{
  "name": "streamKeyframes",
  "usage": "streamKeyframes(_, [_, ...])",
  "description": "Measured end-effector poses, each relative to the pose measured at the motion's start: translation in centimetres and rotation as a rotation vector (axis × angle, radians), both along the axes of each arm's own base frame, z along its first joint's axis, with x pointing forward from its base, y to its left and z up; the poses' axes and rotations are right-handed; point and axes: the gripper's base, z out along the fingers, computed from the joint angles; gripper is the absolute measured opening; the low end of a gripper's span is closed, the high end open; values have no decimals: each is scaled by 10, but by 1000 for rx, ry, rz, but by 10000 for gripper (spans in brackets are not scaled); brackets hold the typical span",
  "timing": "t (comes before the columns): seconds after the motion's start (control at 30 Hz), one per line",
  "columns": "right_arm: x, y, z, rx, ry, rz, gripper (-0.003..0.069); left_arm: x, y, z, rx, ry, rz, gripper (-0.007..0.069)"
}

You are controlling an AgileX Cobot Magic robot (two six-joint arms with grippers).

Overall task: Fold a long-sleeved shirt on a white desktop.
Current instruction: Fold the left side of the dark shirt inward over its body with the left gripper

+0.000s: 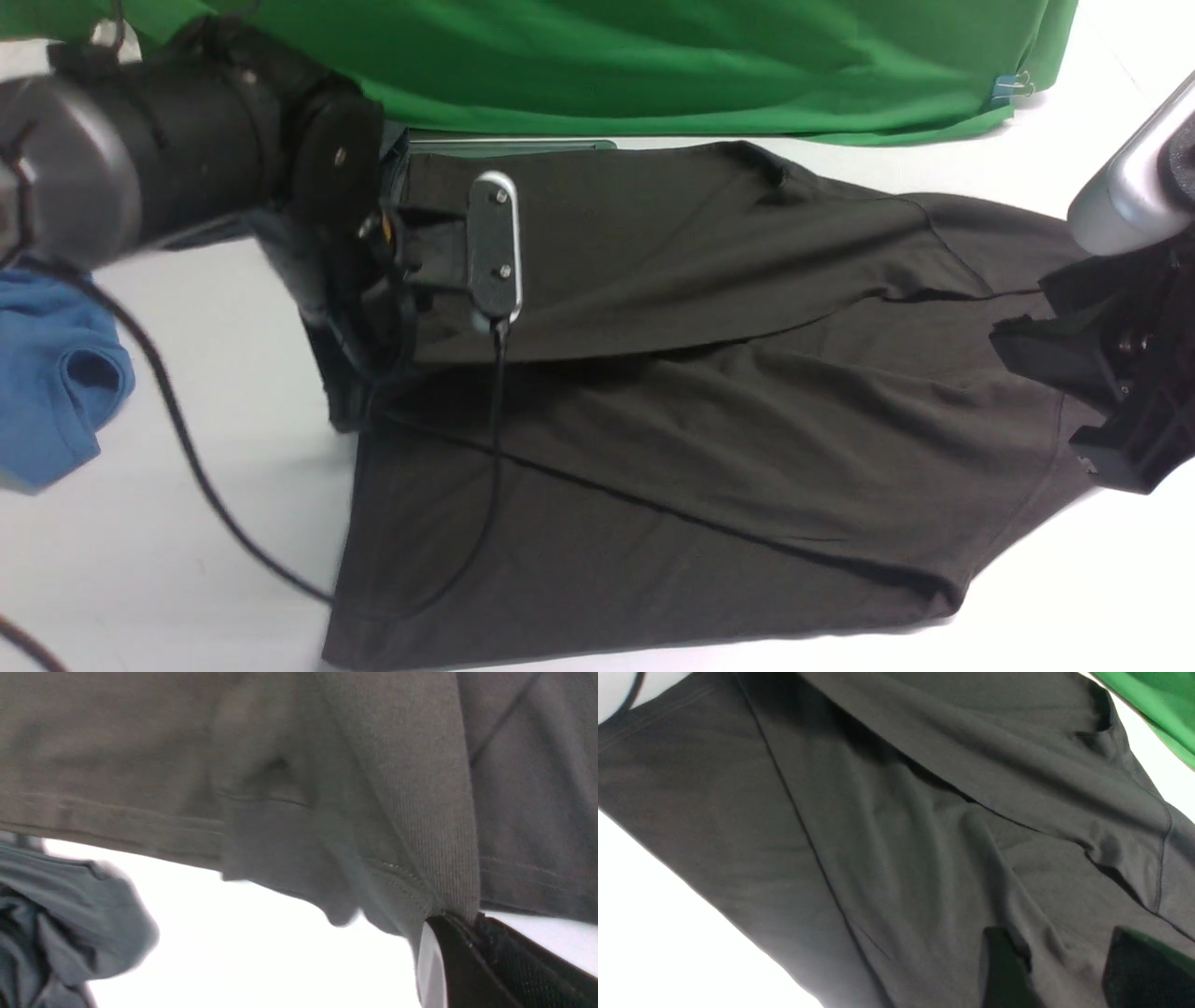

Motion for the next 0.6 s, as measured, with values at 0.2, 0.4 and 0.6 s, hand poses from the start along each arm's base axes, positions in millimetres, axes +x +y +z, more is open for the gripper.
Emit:
streamKeyframes(0.2, [0,0,0,0,0,0,293,-17,1,-11,-56,38,21,99])
streamKeyframes(0.4, [0,0,0,1,0,-1,293,-27,-2,-8,-126,85,63,386])
streamKeyframes(0.6, [1,1,-6,7,13,-11,293,-21,9,11,-223,-61,354,467])
